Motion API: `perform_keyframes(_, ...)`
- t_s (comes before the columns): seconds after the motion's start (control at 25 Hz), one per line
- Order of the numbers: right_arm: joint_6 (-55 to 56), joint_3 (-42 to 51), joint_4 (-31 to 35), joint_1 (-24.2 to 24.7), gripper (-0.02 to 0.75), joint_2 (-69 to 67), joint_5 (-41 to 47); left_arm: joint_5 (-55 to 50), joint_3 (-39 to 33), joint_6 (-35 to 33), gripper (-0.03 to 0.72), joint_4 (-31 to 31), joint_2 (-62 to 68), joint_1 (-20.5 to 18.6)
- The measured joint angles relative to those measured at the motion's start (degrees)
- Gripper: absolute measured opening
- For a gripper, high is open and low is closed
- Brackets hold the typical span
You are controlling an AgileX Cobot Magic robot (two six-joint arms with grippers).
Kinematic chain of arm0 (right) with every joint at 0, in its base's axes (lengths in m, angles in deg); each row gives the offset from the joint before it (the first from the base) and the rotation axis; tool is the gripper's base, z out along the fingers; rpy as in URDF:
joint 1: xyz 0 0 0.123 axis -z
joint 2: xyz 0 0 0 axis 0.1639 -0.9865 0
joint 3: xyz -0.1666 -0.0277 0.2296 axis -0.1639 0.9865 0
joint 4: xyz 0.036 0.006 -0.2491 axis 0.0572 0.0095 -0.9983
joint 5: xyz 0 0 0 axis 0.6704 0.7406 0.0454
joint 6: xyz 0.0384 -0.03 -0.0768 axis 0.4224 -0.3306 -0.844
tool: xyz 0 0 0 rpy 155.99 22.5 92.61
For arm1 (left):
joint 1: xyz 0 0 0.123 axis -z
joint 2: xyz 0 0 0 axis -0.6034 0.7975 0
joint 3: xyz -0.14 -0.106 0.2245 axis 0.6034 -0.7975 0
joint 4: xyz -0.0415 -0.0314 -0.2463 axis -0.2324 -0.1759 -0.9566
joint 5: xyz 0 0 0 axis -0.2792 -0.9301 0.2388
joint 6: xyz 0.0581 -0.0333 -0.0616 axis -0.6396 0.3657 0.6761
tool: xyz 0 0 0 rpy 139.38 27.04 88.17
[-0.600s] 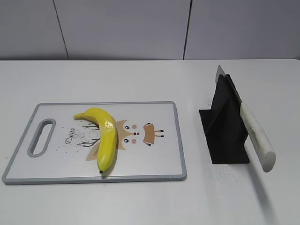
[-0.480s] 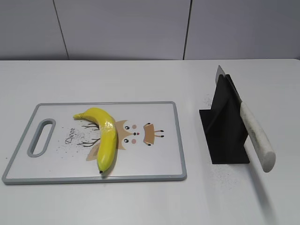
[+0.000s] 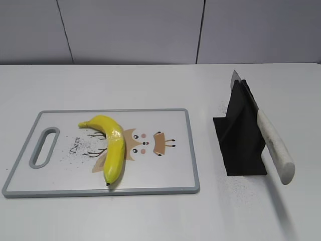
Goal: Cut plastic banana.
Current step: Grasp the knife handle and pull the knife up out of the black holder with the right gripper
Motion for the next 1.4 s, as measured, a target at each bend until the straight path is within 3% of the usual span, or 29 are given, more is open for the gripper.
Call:
perform_keyframes(0.64, 2.1, -1.1, 0.0, 0.0, 0.592, -1.8, -0.1, 0.0, 0.0, 0.0, 0.438, 0.0, 0.0, 0.0)
perform_keyframes(1.24, 2.7, -19.3, 1.7, 0.0, 0.592, -42.7, 0.7, 0.0, 0.0, 0.0, 0.438, 0.0, 0.0, 0.0)
perform_keyframes(1.4, 3.6, -23.1, 2.2, -3.2, 0.592, -50.5, 0.7, 0.0, 0.0, 0.0, 0.438, 0.0, 0.0, 0.0)
